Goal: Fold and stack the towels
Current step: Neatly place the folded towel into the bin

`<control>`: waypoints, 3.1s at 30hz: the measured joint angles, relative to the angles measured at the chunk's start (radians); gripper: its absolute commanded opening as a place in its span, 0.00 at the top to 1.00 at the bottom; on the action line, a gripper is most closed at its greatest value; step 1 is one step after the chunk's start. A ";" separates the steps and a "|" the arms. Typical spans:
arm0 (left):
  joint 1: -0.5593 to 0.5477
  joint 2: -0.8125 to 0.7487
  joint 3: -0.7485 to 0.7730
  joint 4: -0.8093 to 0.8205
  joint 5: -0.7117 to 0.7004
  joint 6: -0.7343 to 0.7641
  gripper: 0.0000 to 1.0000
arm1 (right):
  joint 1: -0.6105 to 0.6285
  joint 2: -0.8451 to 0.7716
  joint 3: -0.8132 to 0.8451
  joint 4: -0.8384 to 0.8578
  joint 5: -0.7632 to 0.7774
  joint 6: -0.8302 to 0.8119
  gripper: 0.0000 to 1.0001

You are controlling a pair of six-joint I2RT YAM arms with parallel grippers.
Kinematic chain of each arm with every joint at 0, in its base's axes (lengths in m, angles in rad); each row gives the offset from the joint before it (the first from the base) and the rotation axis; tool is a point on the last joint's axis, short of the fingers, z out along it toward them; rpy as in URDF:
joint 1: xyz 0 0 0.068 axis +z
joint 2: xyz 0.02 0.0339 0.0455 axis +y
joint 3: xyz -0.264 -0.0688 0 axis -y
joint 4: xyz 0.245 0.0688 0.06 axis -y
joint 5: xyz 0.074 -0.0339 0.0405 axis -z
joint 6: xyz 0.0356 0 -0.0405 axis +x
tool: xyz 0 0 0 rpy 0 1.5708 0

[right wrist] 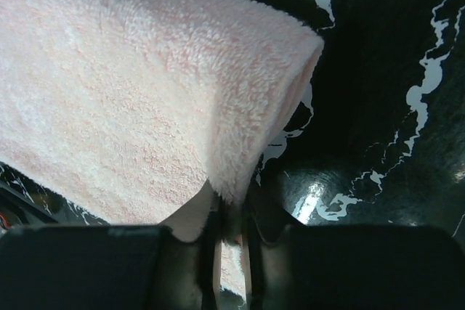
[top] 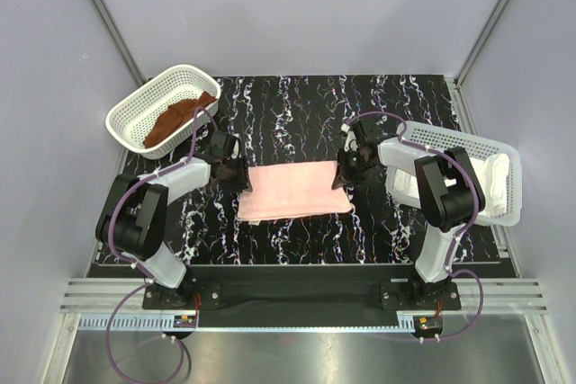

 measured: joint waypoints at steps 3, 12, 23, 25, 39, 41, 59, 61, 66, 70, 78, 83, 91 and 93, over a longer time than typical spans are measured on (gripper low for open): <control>0.000 -0.001 0.000 0.000 -0.005 -0.003 0.59 | 0.000 -0.003 -0.006 -0.003 0.007 0.006 1.00; 0.010 -0.031 0.101 -0.146 -0.098 0.052 0.53 | 0.001 -0.103 0.053 -0.201 0.126 0.026 1.00; 0.039 -0.132 0.215 -0.191 -0.095 0.142 0.51 | -0.069 -0.137 0.439 -0.549 0.264 0.022 1.00; 0.038 -0.146 0.204 -0.191 -0.074 0.145 0.51 | -0.115 -0.134 0.496 -0.602 0.271 0.020 1.00; 0.038 -0.164 0.196 -0.167 0.073 0.152 0.51 | -0.353 -0.140 0.737 -0.878 0.354 0.016 1.00; 0.038 -0.164 0.196 -0.165 0.086 0.153 0.51 | -0.414 -0.153 0.737 -0.890 0.377 0.008 0.99; 0.034 -0.199 0.196 -0.123 0.159 0.151 0.55 | -0.713 -0.220 0.657 -0.905 0.463 -0.103 0.98; 0.031 -0.199 0.196 -0.118 0.172 0.150 0.56 | -0.745 -0.220 0.637 -0.902 0.462 -0.115 0.98; 0.007 -0.199 0.196 -0.116 0.185 0.150 0.55 | -0.796 -0.235 0.612 -0.887 0.470 -0.143 0.99; -0.002 -0.199 0.214 -0.140 0.174 0.167 0.54 | -0.814 -0.234 0.612 -0.871 0.473 -0.164 1.00; -0.002 -0.199 0.290 -0.173 0.151 0.192 0.53 | -0.858 -0.203 0.611 -0.834 0.470 -0.201 1.00; -0.005 -0.189 0.302 -0.200 0.146 0.197 0.53 | -0.903 -0.179 0.614 -0.796 0.462 -0.234 0.95; -0.009 -0.136 0.393 -0.231 0.145 0.199 0.52 | -0.946 -0.011 0.673 -0.764 0.477 -0.253 0.35; -0.013 -0.121 0.418 -0.233 0.145 0.199 0.52 | -0.951 0.014 0.690 -0.763 0.482 -0.253 0.32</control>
